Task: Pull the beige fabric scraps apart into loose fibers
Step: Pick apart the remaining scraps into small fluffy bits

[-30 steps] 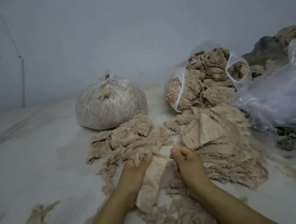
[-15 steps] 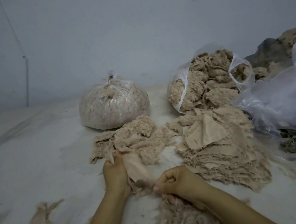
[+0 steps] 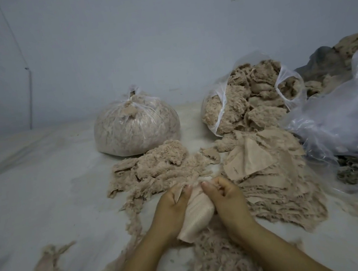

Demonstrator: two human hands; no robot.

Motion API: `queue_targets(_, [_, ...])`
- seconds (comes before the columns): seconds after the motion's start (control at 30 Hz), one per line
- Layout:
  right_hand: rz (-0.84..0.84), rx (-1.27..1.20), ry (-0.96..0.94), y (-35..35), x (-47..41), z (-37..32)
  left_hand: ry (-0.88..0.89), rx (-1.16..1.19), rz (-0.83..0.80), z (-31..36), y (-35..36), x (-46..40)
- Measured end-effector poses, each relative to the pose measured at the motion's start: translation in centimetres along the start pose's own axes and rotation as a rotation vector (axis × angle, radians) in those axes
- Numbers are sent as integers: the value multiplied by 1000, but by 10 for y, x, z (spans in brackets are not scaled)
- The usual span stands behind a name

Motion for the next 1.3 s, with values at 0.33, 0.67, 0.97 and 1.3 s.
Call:
queue_targets(0.33, [244,33,-151,-31,-11,-27,-230,-25,319,-38,-42,-7])
queue_targets(0.67, [440,547,-72,-120,-79,-83,-363,381,181,-52,-29,-1])
queue_targets(0.97, [96,1343,-38,-87,-71,-34,-461,861,-25,-47,-1,2])
queue_targets(1.3, [-400,369,-154,41,-5,-33,-343,797,-147,-34,9,2])
Point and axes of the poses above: each hand's wrist, its own x-axis away from the middle knuckle, its own y-axis out of the palm, z = x × y, the point moved 10 cm from there along -x, towards the middle knuckle, and after that the axes turned 4 degrees about -x, right-handed, at the moved point
